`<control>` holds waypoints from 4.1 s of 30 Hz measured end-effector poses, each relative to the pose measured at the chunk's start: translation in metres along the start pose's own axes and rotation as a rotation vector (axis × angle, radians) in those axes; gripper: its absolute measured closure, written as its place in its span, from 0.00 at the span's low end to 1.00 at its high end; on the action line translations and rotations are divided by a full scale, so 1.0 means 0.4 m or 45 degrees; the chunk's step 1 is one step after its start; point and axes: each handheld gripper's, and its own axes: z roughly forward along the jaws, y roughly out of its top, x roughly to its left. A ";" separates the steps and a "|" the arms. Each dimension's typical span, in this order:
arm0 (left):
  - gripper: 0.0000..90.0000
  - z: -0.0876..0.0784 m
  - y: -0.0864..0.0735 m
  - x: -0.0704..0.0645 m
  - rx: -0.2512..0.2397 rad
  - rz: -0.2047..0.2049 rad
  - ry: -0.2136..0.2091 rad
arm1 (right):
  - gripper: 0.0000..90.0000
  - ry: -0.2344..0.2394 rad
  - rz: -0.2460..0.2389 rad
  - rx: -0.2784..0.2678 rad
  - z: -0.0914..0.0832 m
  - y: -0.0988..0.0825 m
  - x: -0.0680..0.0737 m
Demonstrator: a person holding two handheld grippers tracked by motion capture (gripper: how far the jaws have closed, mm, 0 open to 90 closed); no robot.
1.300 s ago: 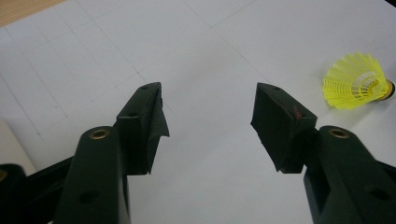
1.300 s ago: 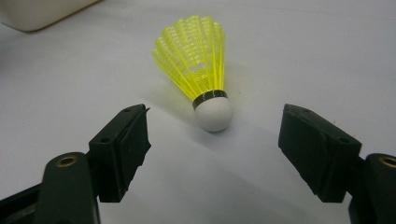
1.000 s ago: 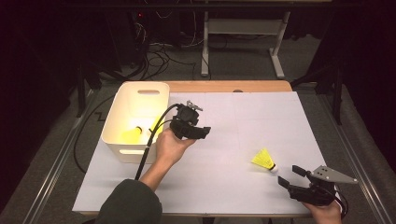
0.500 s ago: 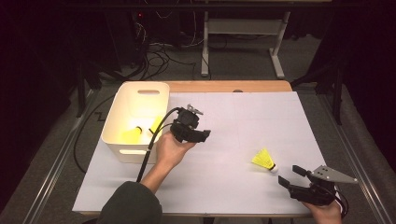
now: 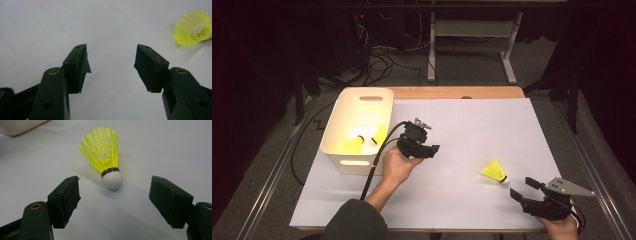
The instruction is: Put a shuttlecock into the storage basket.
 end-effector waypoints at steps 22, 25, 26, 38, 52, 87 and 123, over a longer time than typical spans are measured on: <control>0.47 0.025 -0.031 0.004 0.025 0.001 -0.018 | 0.31 -0.012 -0.025 0.023 0.015 0.011 0.003; 0.47 0.028 -0.035 0.004 0.022 -0.003 -0.023 | 0.31 -0.009 -0.035 0.032 0.021 0.014 0.003; 0.47 0.029 -0.036 0.005 0.022 -0.001 -0.025 | 0.31 -0.008 -0.036 0.035 0.023 0.015 0.003; 0.45 0.036 -0.052 0.003 0.047 0.013 -0.025 | 0.33 -0.016 -0.042 0.072 0.049 0.036 0.001; 0.44 0.039 -0.067 0.009 0.051 0.010 -0.024 | 0.35 0.011 -0.052 0.185 0.097 0.066 0.002; 0.37 0.037 -0.079 0.017 0.057 0.015 -0.106 | 0.69 0.000 -0.155 0.425 0.141 0.099 0.018; 0.38 0.028 -0.079 0.041 0.039 0.006 -0.136 | 0.72 0.150 -0.198 0.447 0.168 0.184 0.058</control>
